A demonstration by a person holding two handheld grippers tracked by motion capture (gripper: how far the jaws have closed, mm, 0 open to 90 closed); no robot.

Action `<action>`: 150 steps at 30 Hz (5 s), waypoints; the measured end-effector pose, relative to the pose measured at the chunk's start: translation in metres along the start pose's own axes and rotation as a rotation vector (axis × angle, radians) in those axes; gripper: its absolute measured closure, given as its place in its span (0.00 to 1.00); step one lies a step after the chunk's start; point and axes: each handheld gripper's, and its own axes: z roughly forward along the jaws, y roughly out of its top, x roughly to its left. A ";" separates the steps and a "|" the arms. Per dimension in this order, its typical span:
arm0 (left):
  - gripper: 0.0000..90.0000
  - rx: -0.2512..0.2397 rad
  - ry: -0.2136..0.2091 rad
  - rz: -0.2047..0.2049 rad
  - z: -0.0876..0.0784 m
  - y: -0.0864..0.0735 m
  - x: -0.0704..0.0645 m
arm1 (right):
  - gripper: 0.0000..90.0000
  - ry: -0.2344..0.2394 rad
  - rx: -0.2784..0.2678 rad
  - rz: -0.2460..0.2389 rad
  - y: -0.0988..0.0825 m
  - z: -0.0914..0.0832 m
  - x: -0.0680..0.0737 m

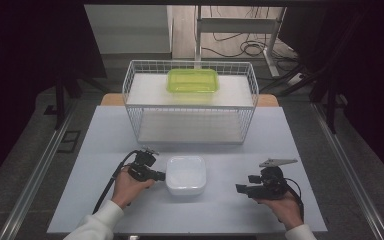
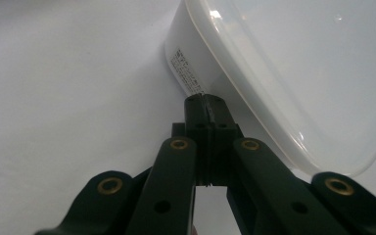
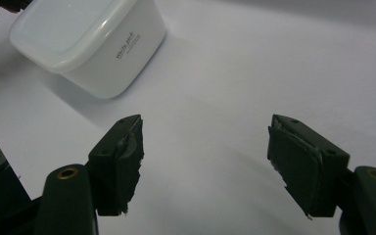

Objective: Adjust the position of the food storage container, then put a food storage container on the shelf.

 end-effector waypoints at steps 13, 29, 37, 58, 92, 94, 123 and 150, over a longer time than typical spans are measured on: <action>0.99 -0.027 -0.023 0.012 0.000 0.007 -0.007 | 0.33 -0.021 -0.026 -0.008 0.002 -0.002 0.002; 0.51 -0.223 0.070 -0.040 -0.042 -0.006 -0.006 | 0.33 -0.014 -0.072 -0.004 0.004 -0.006 0.004; 0.37 -0.256 0.039 -0.050 -0.050 -0.007 -0.005 | 0.32 -0.005 -0.096 -0.010 0.009 -0.009 0.010; 0.35 -0.275 -0.066 -0.123 -0.053 -0.016 -0.004 | 0.30 0.088 -0.146 0.079 0.021 -0.007 0.014; 0.59 -0.231 -0.308 -0.282 -0.016 -0.010 0.015 | 0.57 0.239 -0.039 0.204 0.049 0.059 0.020; 0.60 -0.224 -0.322 -0.286 -0.013 -0.010 0.016 | 0.59 0.245 -0.038 0.212 0.049 0.060 0.019; 0.88 -0.244 -0.390 -0.331 -0.012 -0.010 0.009 | 0.88 0.371 -0.078 0.362 0.042 0.059 0.013; 0.88 -0.312 -0.358 -0.223 -0.045 0.003 -0.008 | 0.88 0.359 -0.159 0.213 0.061 0.029 0.030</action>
